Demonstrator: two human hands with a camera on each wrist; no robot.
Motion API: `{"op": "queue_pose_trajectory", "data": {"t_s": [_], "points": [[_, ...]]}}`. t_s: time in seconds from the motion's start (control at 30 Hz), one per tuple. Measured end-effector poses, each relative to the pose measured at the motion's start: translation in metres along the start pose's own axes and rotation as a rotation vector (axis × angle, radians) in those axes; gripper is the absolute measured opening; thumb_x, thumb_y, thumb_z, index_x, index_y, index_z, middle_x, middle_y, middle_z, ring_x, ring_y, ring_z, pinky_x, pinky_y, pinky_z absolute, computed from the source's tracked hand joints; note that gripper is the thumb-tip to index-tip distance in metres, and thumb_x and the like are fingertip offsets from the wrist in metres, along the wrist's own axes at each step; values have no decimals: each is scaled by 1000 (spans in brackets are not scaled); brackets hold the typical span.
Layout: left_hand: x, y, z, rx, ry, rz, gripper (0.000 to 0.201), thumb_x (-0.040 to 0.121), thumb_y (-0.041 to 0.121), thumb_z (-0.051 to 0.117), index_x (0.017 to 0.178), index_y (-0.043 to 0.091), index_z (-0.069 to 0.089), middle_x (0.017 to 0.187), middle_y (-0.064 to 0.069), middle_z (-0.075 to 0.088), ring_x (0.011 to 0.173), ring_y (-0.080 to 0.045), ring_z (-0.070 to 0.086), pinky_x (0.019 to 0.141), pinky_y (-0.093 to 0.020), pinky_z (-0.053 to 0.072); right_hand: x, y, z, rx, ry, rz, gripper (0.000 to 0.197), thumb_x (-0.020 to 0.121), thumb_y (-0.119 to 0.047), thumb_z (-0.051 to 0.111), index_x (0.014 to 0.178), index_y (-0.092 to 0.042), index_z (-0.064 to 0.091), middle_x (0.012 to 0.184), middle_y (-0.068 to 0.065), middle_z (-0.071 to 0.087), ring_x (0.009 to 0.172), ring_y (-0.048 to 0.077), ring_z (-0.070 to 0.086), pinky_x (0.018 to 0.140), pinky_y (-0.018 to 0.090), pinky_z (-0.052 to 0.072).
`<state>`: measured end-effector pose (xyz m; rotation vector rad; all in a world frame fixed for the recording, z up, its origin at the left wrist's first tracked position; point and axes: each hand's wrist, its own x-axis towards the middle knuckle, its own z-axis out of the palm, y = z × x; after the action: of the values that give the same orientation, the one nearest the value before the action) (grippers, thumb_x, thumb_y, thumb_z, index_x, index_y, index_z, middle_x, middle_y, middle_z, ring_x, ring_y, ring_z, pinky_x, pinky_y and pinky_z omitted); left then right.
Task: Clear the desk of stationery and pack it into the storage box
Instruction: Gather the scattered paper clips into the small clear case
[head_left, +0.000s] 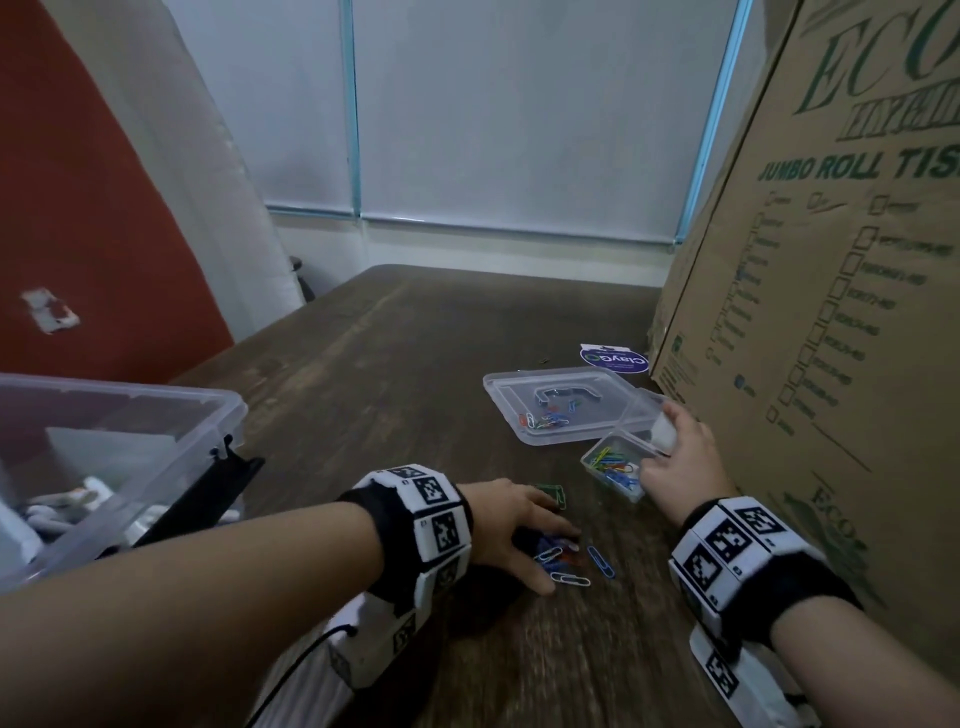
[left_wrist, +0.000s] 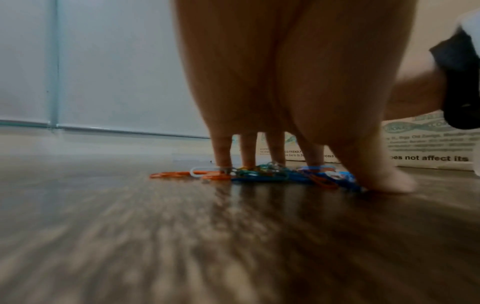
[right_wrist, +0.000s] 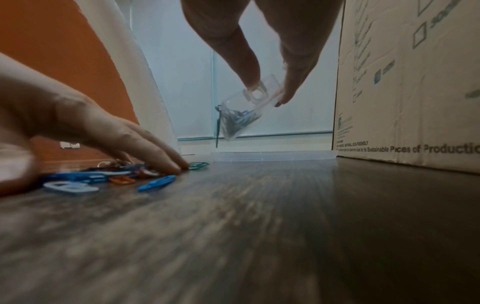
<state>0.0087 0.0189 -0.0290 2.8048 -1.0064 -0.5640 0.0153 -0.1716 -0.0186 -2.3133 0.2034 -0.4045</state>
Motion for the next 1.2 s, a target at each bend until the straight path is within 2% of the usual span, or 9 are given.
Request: {"op": "queue_pose_trajectory", "data": {"t_s": [0.1, 0.27, 0.4, 0.6, 0.8, 0.9, 1.0, 1.1, 1.2], "points": [[-6, -9, -3, -24, 128, 38, 43, 87, 28, 64, 129, 27, 57, 133, -5, 50, 121, -21, 49, 103, -25, 37, 0, 0, -1, -12, -18, 9, 67, 81, 4, 50, 144, -12, 33, 142, 16, 35, 124, 32, 45, 107, 38, 36], [-5, -20, -9, -138, 251, -52, 26, 82, 16, 69, 107, 21, 72, 104, 0, 70, 78, 2, 60, 61, 0, 37, -1, -2, -3, -33, -45, -9, 65, 82, 5, 49, 142, -13, 36, 144, 14, 37, 129, 29, 41, 107, 33, 33], [1, -20, -30, -407, 325, -51, 25, 79, 13, 74, 104, 16, 73, 71, 11, 64, 49, 19, 49, 61, 0, 40, -1, -2, -3, -35, -65, -22, 65, 80, 7, 49, 141, -14, 40, 145, 11, 40, 130, 26, 41, 108, 31, 33], [24, 16, -69, -413, 499, 40, 27, 79, 12, 73, 105, 17, 73, 75, 10, 62, 58, 7, 53, 59, -3, 42, 0, -2, -2, 13, -107, -30, 61, 77, 6, 51, 134, -18, 48, 126, 15, 58, 96, 19, 52, 85, 28, 41], [29, 31, -66, -290, 431, 53, 34, 82, 21, 71, 116, 19, 66, 117, 2, 67, 102, -10, 61, 86, -20, 45, -1, -4, -3, 30, -94, -6, 62, 78, 1, 56, 136, -18, 44, 126, 15, 57, 103, 22, 54, 98, 37, 42], [14, 11, -72, -302, 533, -35, 36, 78, 19, 75, 113, 19, 67, 110, 2, 69, 94, -12, 63, 85, -19, 48, -2, -4, -3, 31, -80, -5, 61, 80, 3, 53, 137, -15, 43, 129, 13, 54, 107, 24, 53, 99, 37, 41], [-2, -26, -66, -128, 317, -350, 39, 72, 20, 79, 110, 16, 69, 94, 1, 70, 62, -10, 58, 54, -16, 47, -2, -3, -3, 34, -63, -6, 60, 81, 3, 53, 138, -13, 42, 131, 12, 52, 108, 24, 52, 97, 34, 41], [-19, -49, -53, 16, -131, -572, 54, 65, 34, 83, 109, 7, 67, 84, -1, 68, 61, -14, 57, 54, -17, 46, 1, 0, 0, 47, -56, -7, 60, 82, 1, 55, 138, -11, 40, 122, 11, 54, 97, 19, 49, 84, 27, 38], [-19, -49, -37, 60, -182, -548, 46, 73, 31, 78, 110, 6, 67, 89, -2, 66, 67, -12, 56, 53, -17, 43, 3, 1, 1, 55, -29, 5, 60, 82, 0, 57, 139, -10, 39, 136, 14, 48, 110, 23, 50, 95, 31, 38]]}}
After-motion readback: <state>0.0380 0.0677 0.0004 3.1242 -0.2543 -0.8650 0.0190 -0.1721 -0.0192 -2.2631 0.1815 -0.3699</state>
